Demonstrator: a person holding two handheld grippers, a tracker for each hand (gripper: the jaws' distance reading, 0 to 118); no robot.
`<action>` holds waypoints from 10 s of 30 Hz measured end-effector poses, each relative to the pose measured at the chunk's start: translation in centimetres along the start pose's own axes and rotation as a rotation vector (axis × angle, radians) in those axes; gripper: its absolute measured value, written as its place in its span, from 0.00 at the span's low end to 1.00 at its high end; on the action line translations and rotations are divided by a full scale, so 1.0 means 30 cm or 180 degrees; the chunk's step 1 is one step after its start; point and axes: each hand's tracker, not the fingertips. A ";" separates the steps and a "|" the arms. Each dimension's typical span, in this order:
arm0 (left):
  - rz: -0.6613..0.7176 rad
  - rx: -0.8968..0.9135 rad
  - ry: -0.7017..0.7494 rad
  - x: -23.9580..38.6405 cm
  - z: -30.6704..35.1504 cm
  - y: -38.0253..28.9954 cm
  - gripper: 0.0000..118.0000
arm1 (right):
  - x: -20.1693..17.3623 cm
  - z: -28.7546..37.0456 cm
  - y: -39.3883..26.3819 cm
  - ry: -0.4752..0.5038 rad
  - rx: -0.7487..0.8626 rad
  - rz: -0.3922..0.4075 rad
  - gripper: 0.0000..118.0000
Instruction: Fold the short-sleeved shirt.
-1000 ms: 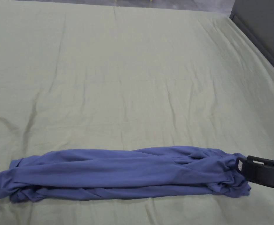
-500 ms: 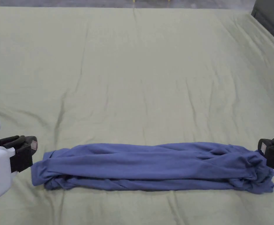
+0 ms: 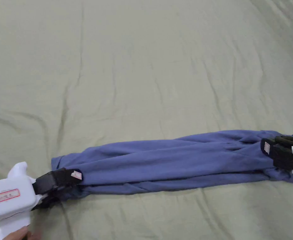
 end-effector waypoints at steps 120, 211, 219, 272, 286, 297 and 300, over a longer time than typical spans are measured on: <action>-0.1072 0.0249 0.0758 0.303 0.138 -0.059 0.15 | 0.001 0.017 0.031 -0.0046 -0.0188 0.0153 0.02; -0.0452 -0.0396 -0.0989 0.428 -0.280 -0.048 0.42 | -0.252 -0.412 -0.048 0.0666 -0.0889 0.0452 0.02; -0.0498 -0.0498 -0.0977 0.385 -0.223 -0.011 0.38 | -0.294 -0.311 -0.030 0.0763 -0.0591 0.0386 0.02; -0.1751 0.2827 0.1404 0.517 0.886 -0.100 0.00 | -0.690 0.089 0.254 0.1152 0.0584 0.0769 0.02; -0.2496 0.3141 0.0976 1.070 0.722 -0.191 0.00 | -0.140 0.487 0.367 -0.0086 0.1642 0.0462 0.02; -0.2380 0.3076 0.0848 1.110 0.719 -0.163 0.70 | -0.082 0.563 0.398 -0.0514 0.2048 0.0381 0.90; -0.2377 0.3117 0.0895 1.107 0.720 -0.172 0.71 | -0.100 0.562 0.392 -0.0600 0.2101 0.0442 0.90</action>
